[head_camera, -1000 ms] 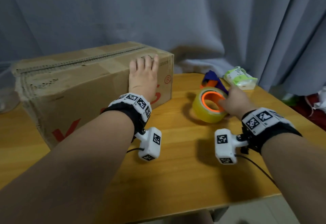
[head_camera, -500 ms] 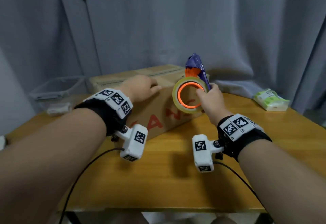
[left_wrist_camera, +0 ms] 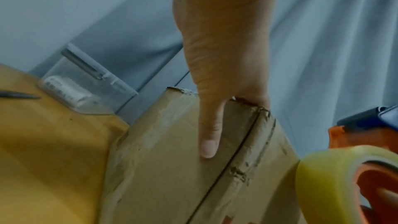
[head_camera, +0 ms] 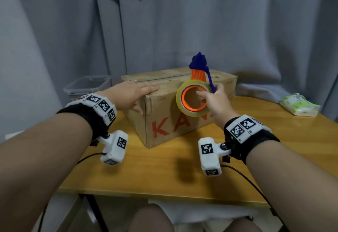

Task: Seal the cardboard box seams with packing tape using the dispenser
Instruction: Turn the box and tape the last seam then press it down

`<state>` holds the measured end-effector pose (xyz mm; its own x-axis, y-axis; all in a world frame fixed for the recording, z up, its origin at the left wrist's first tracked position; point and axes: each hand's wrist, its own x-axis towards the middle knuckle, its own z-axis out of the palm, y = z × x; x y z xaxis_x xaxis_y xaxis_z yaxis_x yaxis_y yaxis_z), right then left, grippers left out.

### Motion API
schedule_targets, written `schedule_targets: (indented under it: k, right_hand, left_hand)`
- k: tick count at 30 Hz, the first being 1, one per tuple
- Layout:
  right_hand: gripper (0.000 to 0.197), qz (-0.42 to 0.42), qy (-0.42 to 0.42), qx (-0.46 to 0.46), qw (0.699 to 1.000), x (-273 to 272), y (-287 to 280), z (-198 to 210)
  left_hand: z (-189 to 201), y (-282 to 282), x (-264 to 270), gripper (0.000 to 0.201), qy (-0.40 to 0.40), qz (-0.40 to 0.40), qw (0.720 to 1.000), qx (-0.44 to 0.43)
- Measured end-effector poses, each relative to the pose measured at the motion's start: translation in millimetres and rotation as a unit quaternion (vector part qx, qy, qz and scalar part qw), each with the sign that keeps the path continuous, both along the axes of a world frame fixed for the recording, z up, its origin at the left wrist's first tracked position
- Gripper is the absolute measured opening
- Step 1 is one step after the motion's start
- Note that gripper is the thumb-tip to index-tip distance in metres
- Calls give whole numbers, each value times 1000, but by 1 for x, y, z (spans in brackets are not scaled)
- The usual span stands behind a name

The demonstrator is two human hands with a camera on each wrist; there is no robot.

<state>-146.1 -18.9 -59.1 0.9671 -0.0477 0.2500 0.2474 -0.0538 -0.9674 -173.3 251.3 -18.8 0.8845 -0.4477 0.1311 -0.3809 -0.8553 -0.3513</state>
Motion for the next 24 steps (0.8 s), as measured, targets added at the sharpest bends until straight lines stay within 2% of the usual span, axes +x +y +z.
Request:
schedule_targets:
  k: [3, 7, 11, 13, 17, 20, 21, 24]
  right_hand:
    - [38, -20, -36, -29, 999, -1, -5, 9]
    - [46, -51, -115, -120, 985, -1, -25, 27]
    - [48, -184, -177, -256, 932, -5, -51, 43]
    - [47, -233, -198, -261, 916, -8, -62, 52]
    - [46, -263, -207, -216, 917, -14, -81, 59]
    - [46, -267, -206, -227, 914, -17, -86, 59]
    - [46, -268, -207, -227, 913, -17, -84, 58]
    - [47, -269, -221, -207, 914, -17, -72, 55]
  left_hand:
    - [-3, -11, 2, 94, -9, -5, 1000, -15]
    - [-7, -42, -2, 93, -57, -36, 997, -41]
    - [-17, -102, -8, 90, -107, -25, 993, -44]
    - [-26, -148, -9, 87, -119, -11, 991, -62]
    - [-33, -214, -6, 75, -146, -21, 984, -101]
    - [-24, -186, 4, 73, -126, -42, 982, -138]
    - [-21, -164, 9, 75, -115, -21, 983, -143]
    - [-16, -101, 14, 86, -57, 121, 976, -169]
